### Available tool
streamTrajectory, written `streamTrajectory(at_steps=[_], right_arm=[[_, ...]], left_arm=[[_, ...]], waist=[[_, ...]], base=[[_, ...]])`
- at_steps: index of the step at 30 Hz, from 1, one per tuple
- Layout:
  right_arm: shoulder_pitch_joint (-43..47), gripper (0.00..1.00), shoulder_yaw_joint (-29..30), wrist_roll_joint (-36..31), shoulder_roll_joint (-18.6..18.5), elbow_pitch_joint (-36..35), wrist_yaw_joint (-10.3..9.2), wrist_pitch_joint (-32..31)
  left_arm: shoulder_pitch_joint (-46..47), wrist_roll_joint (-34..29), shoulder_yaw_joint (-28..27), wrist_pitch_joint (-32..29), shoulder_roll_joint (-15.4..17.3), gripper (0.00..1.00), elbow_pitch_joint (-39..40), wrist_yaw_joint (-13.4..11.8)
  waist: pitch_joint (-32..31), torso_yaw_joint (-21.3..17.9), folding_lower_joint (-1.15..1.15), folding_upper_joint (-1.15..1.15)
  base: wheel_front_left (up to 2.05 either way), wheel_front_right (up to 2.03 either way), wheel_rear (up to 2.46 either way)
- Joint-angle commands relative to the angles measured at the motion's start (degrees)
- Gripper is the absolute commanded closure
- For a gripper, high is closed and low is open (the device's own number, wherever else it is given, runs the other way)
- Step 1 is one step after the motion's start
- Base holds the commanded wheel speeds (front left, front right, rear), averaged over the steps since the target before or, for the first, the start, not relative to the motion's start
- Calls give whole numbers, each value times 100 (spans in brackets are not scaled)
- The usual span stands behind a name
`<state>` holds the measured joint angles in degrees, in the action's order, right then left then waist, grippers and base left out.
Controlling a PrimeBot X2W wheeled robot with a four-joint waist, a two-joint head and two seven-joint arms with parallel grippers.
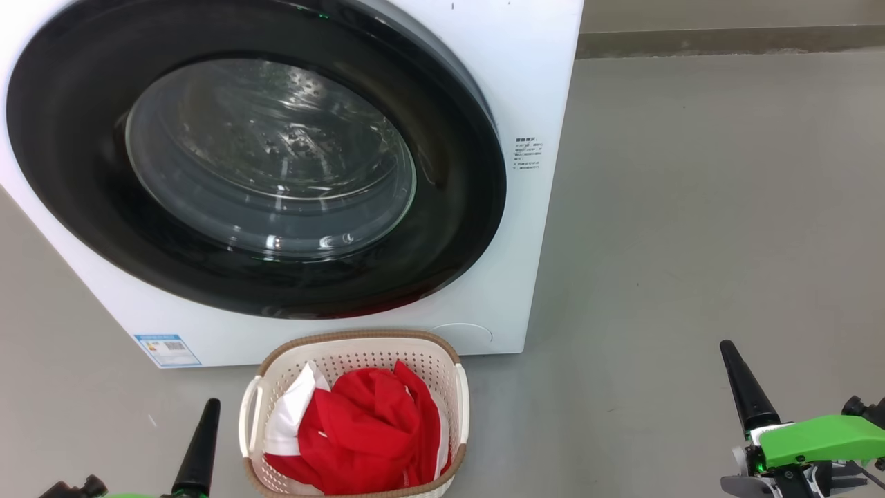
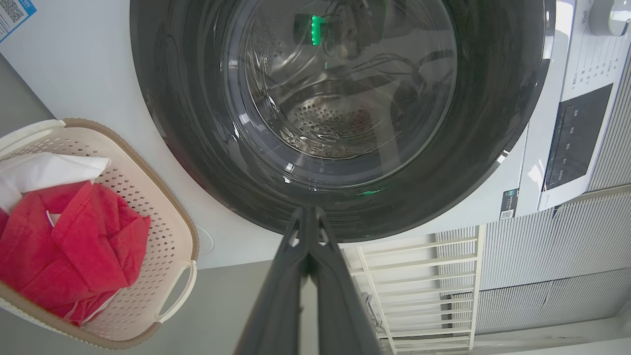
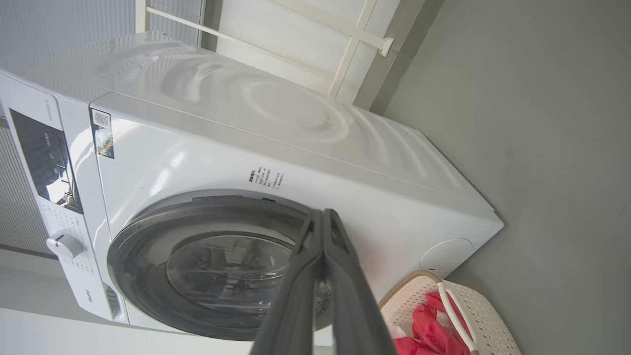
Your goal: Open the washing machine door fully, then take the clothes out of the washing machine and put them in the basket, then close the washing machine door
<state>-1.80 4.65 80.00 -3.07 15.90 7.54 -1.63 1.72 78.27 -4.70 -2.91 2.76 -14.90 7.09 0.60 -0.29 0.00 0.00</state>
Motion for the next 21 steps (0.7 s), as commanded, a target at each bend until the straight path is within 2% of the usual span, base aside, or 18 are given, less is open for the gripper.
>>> streamTrajectory(at_steps=[1, 21], right_arm=[[-271, 100, -70, 176, -80, -172, -2, -43], [-427, 100, 59, 1323, -74, -195, -5, -383]], left_arm=[[272, 170, -160, -39, 43, 100, 117, 34], [447, 1387, -185, -360, 11, 100, 87, 40]], waist=[[-2, 2, 0, 0], [-42, 29, 0, 0]], base=[[0, 0, 0], [0, 0, 0]])
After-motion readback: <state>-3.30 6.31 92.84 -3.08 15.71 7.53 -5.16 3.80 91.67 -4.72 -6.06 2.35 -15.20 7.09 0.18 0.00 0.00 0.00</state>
